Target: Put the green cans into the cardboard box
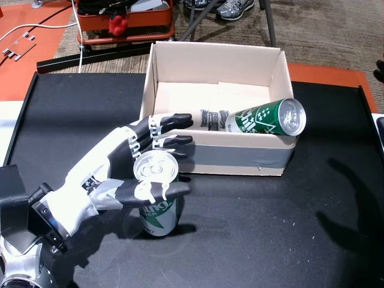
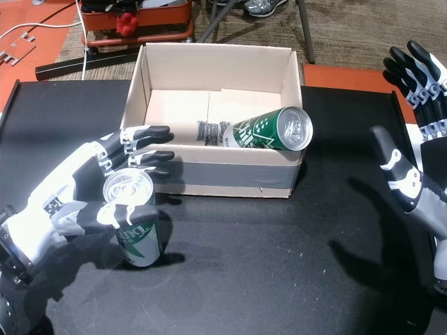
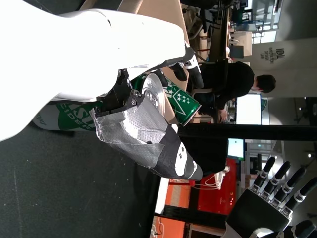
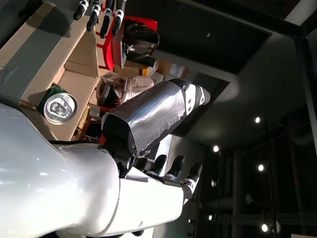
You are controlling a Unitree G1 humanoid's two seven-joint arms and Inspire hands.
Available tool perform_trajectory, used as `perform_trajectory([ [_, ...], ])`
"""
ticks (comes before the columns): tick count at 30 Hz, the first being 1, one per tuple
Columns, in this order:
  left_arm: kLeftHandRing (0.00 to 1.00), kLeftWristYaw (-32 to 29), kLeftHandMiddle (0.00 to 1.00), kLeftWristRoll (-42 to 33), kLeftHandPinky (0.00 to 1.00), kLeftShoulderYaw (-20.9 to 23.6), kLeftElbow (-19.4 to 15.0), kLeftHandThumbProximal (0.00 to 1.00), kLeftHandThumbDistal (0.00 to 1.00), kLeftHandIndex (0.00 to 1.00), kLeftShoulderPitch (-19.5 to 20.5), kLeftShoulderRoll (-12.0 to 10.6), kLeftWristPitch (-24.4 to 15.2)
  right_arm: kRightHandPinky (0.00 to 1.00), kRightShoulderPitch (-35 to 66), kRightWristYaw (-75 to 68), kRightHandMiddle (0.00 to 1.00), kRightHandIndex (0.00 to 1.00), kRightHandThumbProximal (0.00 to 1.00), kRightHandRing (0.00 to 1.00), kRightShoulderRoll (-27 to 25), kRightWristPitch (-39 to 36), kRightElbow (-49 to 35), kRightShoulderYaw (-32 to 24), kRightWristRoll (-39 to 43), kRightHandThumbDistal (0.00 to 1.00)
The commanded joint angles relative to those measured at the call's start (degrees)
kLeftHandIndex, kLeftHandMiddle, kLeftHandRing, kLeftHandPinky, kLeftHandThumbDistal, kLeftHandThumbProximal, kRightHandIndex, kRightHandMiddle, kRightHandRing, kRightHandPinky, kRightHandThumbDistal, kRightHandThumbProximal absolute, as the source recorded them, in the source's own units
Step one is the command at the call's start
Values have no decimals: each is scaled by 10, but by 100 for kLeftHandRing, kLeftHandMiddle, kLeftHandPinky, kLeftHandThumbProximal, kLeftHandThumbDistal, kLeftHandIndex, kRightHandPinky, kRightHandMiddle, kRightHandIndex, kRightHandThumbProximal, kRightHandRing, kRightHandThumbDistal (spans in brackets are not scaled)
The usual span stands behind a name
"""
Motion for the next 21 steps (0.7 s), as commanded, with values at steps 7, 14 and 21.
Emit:
perform_trajectory([
  [7, 87, 17, 85, 11, 77, -10, 15, 16, 100, 77, 2, -10, 16, 88, 3, 5, 83, 86, 29, 85, -2, -1, 4, -9, 9, 87],
  [14, 87, 26, 82, 36, 77, -32, 28, 21, 100, 75, -1, -23, 75, 88, 0, 13, 83, 86, 28, 85, -1, -2, 7, -13, 13, 86],
  [21, 86, 34, 82, 52, 78, -45, 31, 18, 100, 76, -8, -22, 79, 87, 3, 13, 83, 86, 27, 84, -4, -5, 4, -20, 11, 86],
])
